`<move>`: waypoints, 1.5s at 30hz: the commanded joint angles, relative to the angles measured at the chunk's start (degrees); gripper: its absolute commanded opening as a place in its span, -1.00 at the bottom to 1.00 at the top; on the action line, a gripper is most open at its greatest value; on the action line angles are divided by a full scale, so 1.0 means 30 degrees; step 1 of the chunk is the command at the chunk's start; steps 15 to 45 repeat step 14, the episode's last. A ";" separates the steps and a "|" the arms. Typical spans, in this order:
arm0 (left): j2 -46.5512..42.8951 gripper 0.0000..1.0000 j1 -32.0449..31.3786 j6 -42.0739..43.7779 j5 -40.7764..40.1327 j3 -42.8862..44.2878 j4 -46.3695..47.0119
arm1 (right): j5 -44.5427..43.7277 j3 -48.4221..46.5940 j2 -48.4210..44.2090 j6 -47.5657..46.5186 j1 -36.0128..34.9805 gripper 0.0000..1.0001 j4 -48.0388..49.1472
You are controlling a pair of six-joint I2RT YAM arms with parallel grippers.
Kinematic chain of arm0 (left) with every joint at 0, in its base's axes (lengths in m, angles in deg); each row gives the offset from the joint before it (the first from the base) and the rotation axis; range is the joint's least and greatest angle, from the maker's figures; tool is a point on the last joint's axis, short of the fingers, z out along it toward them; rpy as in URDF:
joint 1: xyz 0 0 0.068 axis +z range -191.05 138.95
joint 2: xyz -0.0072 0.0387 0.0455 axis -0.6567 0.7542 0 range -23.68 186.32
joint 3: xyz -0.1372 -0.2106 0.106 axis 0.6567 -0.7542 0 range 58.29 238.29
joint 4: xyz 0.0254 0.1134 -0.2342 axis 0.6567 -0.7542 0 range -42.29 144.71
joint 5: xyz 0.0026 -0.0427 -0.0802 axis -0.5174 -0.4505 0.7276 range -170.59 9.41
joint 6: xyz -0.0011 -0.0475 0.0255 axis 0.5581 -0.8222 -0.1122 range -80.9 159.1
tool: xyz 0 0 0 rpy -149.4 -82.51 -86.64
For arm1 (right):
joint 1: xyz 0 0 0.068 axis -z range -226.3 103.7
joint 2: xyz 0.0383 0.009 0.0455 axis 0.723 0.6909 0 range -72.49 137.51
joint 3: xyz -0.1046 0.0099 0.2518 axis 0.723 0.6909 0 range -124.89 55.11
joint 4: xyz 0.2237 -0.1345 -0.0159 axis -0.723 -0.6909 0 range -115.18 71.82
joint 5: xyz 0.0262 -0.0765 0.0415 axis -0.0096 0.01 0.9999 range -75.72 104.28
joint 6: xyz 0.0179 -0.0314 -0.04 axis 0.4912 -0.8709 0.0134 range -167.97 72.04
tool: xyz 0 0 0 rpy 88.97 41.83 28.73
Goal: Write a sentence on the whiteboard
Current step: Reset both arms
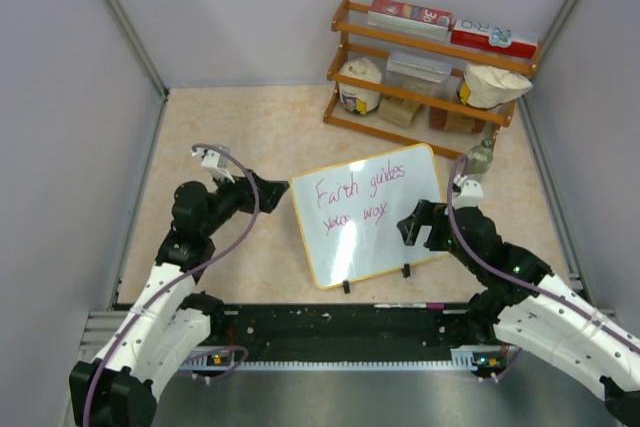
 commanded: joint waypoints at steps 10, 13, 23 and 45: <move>0.1549 0.98 -0.0042 0.2640 -0.6640 0.1146 -0.3646 | -0.4928 -0.1392 0.2819 -0.6703 0.0175 0.98 0.5048; 0.1462 0.98 -0.0042 0.3489 -0.6526 0.0941 -0.3179 | -0.5322 -0.1071 0.2704 -0.7702 0.1830 0.98 0.6425; 0.1461 0.98 -0.0042 0.3578 -0.7019 0.0969 -0.3206 | -0.4155 -0.0780 0.2529 -0.7705 0.2976 0.98 0.7126; 0.1461 0.98 -0.0042 0.3578 -0.7019 0.0969 -0.3206 | -0.4155 -0.0780 0.2529 -0.7705 0.2976 0.98 0.7126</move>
